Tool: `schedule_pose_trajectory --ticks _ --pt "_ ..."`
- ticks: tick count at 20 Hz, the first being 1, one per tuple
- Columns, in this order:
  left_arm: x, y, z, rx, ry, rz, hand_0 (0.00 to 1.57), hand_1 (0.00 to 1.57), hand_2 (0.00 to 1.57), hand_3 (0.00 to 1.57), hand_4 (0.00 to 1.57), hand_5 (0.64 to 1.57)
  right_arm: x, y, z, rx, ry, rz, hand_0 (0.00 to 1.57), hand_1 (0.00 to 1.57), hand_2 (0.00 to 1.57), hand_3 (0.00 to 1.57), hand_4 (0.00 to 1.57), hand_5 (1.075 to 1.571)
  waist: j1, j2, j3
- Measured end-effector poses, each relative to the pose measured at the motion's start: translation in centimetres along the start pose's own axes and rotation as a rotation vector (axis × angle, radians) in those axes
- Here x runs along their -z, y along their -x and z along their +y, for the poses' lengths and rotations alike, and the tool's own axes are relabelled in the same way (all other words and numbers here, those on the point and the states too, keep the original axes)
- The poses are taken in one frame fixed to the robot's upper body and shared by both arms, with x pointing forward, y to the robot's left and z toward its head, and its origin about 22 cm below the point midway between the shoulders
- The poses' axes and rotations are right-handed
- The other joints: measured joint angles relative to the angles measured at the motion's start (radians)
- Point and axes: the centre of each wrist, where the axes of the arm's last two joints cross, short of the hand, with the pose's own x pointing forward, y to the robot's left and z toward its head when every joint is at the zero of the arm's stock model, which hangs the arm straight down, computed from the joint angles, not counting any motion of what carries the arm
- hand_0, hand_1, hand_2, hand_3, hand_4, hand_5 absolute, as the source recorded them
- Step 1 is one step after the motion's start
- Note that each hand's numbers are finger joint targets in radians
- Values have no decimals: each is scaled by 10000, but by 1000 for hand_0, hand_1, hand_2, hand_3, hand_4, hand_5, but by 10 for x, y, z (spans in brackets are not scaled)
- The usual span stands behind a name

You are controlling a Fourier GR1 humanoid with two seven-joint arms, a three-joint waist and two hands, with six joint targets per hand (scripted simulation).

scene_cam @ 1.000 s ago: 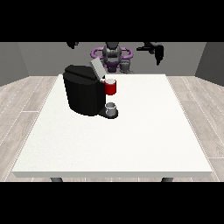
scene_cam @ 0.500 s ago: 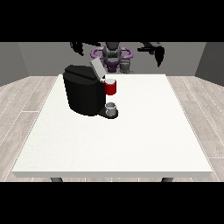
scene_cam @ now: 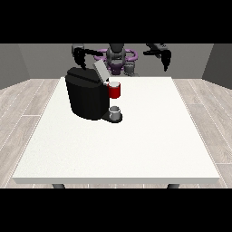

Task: Insert the coffee pod into the coffee machine and close the lid

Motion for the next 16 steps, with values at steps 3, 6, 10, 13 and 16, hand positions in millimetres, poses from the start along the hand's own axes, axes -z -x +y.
schedule_pose_trajectory --ticks 3,6,10,13,16 --pt "-2 -2 1 121 -196 -231 0 0 0 0 0 1571 12 -7 10 -19 -77 -149 0 0 0 0 0 1571 -84 280 -1" --pt "-5 -8 4 86 -237 -293 0 0 0 0 0 1571 18 -6 12 -157 -157 16 0 0 0 0 0 1571 -61 324 -1" --pt "-8 -13 4 96 -387 -454 0 0 0 0 0 1571 25 -7 11 -421 -369 -272 0 0 0 0 0 1571 -81 488 -19" --pt "-8 -15 8 241 -437 -534 0 0 0 0 0 1571 35 -15 16 -459 -499 -330 0 0 0 0 0 1571 -111 648 -13" --pt "-12 -13 9 283 -456 -539 0 0 0 0 0 1571 42 -18 21 -473 -482 -239 0 0 0 0 0 1571 -106 697 -7"
